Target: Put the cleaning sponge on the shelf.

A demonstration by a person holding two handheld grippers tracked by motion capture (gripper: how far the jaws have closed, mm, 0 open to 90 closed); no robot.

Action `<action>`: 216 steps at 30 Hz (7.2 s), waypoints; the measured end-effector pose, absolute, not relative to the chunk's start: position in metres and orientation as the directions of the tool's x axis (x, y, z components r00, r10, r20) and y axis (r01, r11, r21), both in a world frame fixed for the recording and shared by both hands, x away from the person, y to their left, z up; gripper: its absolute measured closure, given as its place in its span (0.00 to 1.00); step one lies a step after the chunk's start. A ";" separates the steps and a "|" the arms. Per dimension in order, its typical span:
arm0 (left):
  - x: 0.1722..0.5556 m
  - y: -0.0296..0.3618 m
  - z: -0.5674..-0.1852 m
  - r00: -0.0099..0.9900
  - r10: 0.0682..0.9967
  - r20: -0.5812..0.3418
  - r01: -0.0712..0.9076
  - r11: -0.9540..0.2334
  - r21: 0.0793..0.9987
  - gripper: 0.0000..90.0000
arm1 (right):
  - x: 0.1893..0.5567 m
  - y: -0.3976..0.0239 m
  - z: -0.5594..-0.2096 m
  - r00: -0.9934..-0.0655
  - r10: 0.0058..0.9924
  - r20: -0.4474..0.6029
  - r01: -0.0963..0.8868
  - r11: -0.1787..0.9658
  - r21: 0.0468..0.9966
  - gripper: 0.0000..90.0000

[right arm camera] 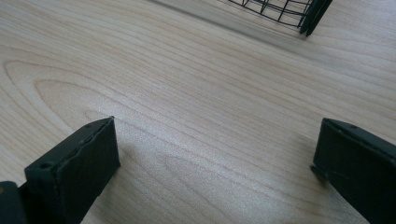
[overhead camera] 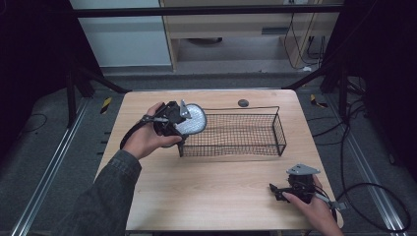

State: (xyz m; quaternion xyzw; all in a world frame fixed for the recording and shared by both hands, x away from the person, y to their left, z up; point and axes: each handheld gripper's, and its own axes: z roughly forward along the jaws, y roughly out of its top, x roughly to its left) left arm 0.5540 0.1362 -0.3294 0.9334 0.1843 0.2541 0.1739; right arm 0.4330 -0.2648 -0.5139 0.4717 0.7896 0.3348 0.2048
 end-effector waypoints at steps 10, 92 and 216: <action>0.561 0.127 -0.331 0.810 0.418 0.411 0.246 -0.879 0.409 0.14 | 0.433 -0.265 -0.514 -0.471 0.882 -0.009 0.608 0.332 0.721 0.00; 0.613 0.059 -0.385 0.870 0.340 0.357 0.199 -0.905 0.376 0.05 | 0.433 -0.265 -0.514 -0.473 0.881 -0.008 0.608 0.332 0.721 0.00; 0.482 0.209 -0.420 0.730 0.660 0.177 0.355 -0.587 0.727 0.04 | 0.433 -0.265 -0.514 -0.470 0.883 -0.009 0.608 0.331 0.722 0.00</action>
